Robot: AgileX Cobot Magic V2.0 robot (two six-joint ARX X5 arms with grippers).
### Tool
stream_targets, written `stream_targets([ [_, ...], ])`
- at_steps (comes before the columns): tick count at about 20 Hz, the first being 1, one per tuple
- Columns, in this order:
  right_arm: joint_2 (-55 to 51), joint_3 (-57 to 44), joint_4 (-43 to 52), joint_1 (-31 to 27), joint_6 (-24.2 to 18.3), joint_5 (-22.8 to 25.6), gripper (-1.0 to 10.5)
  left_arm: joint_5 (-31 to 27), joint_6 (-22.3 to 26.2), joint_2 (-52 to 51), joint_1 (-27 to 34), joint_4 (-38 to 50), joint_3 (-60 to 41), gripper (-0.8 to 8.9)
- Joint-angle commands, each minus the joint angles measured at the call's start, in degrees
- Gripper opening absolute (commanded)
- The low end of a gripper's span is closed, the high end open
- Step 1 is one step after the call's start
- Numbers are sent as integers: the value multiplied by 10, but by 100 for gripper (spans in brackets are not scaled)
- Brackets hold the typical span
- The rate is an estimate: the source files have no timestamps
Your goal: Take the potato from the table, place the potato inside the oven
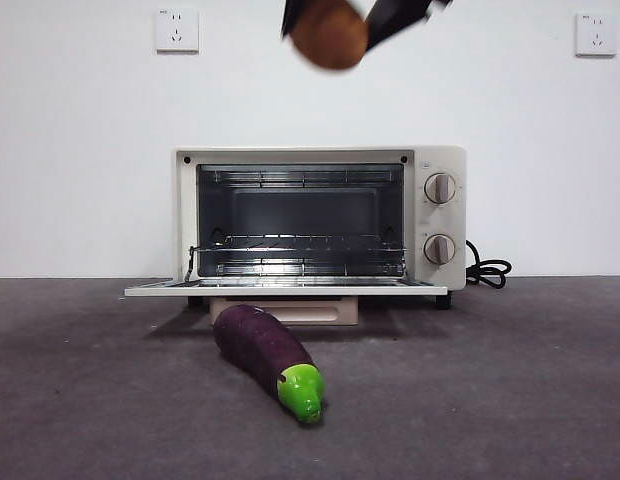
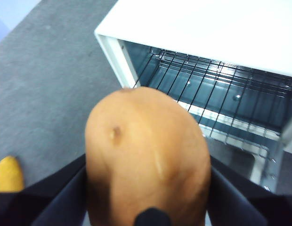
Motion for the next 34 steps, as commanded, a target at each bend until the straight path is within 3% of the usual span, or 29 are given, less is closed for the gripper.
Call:
stream_targets([
  [1, 45, -2, 27, 0, -6, 0, 122, 0, -4, -2, -1, 2, -3, -6],
  [16, 195, -2, 218, -11, -24, 7, 125, -1, 10, -2, -1, 2, -3, -6],
  [25, 215, -2, 266, -43, -2, 21, 127, -74, 17, 13, -1, 2, -3, -6],
  [34, 244, -2, 288, -47, -4, 21, 129, -76, 28, 39, -1, 2, -3, -6],
])
